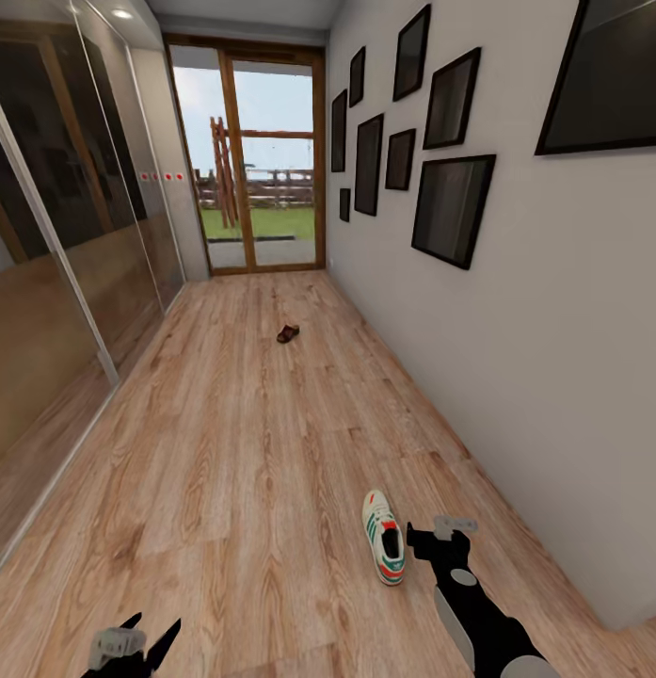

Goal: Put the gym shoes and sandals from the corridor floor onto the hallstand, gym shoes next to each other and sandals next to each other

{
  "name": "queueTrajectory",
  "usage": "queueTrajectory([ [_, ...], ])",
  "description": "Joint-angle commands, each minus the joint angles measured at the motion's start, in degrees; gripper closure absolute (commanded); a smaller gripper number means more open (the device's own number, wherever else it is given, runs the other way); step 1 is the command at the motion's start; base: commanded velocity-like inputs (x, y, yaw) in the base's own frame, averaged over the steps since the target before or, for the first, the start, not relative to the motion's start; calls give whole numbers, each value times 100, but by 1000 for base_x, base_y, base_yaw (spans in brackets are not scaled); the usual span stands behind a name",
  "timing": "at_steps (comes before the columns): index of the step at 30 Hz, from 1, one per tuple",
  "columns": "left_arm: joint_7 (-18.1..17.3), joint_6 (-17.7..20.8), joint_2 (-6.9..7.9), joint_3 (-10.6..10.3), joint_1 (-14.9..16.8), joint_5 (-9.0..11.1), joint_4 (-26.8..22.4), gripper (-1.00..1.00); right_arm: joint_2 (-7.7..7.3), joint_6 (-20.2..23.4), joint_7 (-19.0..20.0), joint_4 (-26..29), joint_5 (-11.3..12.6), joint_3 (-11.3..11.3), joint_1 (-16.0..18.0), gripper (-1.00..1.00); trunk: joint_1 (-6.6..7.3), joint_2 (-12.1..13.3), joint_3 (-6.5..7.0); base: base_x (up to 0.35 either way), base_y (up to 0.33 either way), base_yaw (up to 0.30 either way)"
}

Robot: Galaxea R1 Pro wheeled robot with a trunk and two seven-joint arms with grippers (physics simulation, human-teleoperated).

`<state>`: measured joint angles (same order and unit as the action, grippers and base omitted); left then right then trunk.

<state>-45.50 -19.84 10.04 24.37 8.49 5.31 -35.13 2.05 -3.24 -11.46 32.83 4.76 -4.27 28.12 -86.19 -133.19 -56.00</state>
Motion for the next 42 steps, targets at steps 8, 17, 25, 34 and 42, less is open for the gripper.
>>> queueTrajectory([
  [8,-46,1636,-142,-442,366,-4,-1406,-100,-20,-13,-53,-8,35,-20,9,-100,1,-2,-5,9,0,0],
  [17,4,2459,-360,-973,1135,28,-1847,-100,-45,-15,-25,-7,25,-38,9,-100,1,-2,-5,0,0,0],
  [25,94,2532,-668,-1042,1345,4,-1899,-100,-63,-15,-18,-41,19,-39,4,-100,1,-2,-5,0,0,0],
  [34,116,2529,-846,-1071,1378,-75,-1841,-100,-71,-13,-16,-121,23,-33,1,-100,1,-2,-5,126,0,0],
  [42,112,2529,-845,-1096,1359,-92,-1875,-100,-70,-11,-19,-143,24,-38,0,-100,1,-2,-5,303,0,0],
])
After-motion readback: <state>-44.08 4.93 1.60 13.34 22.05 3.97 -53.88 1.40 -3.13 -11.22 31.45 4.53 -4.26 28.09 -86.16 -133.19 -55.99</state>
